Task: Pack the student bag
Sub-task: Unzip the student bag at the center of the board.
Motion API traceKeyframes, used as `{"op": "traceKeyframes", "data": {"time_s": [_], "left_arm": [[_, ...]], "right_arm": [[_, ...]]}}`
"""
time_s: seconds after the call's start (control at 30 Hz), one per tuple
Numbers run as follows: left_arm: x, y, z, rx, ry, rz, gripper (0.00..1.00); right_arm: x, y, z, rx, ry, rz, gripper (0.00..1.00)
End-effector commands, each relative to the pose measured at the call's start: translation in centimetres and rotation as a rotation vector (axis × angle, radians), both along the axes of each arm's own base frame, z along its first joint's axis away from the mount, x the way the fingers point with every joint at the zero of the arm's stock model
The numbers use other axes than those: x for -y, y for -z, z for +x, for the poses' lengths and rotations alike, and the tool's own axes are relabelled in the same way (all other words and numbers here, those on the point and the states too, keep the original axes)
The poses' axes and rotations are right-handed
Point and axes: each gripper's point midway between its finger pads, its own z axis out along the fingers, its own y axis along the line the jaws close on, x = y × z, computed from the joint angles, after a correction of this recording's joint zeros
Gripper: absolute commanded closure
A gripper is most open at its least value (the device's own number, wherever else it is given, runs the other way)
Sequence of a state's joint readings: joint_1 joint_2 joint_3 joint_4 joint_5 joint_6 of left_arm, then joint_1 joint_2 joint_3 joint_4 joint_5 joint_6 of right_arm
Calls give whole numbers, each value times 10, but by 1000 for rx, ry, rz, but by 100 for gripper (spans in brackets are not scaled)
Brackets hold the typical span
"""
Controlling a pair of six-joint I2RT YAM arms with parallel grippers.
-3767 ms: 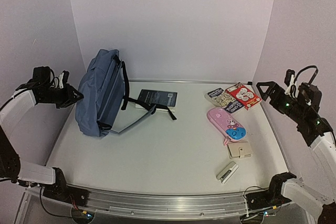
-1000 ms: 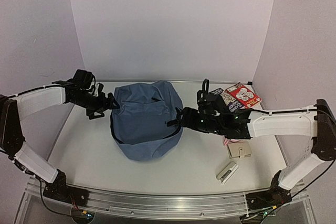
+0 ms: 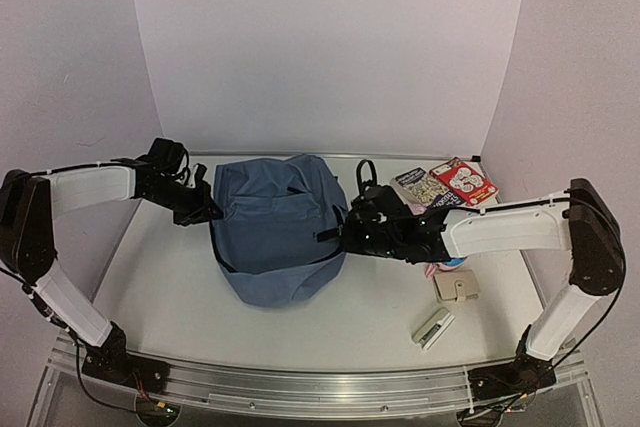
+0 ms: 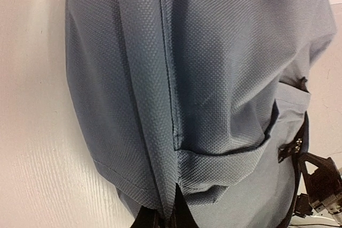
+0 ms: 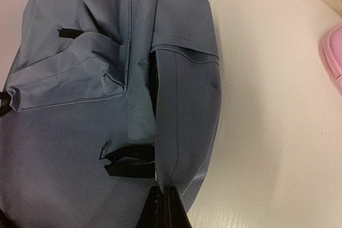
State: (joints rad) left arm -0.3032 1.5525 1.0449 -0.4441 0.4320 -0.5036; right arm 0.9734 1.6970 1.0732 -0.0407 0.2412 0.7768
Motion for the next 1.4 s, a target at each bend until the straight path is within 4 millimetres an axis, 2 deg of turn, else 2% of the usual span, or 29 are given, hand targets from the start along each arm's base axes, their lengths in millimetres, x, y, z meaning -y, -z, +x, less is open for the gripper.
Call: {"op": "traceKeyframes", "data": {"time_s": [0.0, 0.1, 0.2, 0.33, 0.43, 0.5, 0.57, 0.63, 0.7, 0.77, 0.83, 0.9, 1.03, 1.13, 1.2, 1.3, 1.37], "left_arm": [[23, -53, -34, 89, 62, -102, 100], [43, -64, -70, 92, 93, -90, 100], [61, -66, -102, 64, 106, -122, 100], [84, -62, -135, 19, 110, -172, 100], [105, -62, -155, -3, 141, -168, 100], [125, -63, -173, -10, 184, -161, 99], [142, -63, -184, -17, 215, -150, 95], [155, -61, -196, -30, 248, -129, 83], [161, -59, -202, -41, 265, -101, 72], [163, -63, -205, -39, 279, -92, 59], [161, -74, -205, -18, 283, -95, 48], [155, -91, -203, 28, 285, -87, 35], [137, -125, -188, 160, 280, -9, 17], [126, -139, -166, 214, 287, 54, 13], [114, -144, -139, 239, 276, 77, 12], [102, -146, -105, 300, 293, 137, 10], [96, -140, -81, 324, 322, 178, 9]], "right_arm": [[-1, -61, 20, 148, -32, 12, 100], [2, -68, 36, 170, -87, -8, 100], [8, -69, 61, 172, -129, 5, 100], [-7, -84, 82, 238, -224, 26, 100], [-23, -85, 93, 258, -262, 13, 99], [-29, -81, 99, 259, -269, 7, 95], [-29, -78, 106, 259, -248, -2, 89], [-26, -79, 109, 259, -224, -5, 79], [-16, -85, 109, 269, -183, -20, 58], [-3, -98, 104, 281, -150, -31, 45], [15, -113, 96, 283, -107, -47, 36], [32, -126, 85, 269, -69, -43, 32], [49, -139, 54, 193, -33, 90, 29], [48, -130, 33, 98, -17, 224, 28], [44, -118, 22, 38, 3, 279, 29], [28, -96, 6, -50, -6, 325, 33], [23, -83, 2, -80, 9, 318, 36]]}}
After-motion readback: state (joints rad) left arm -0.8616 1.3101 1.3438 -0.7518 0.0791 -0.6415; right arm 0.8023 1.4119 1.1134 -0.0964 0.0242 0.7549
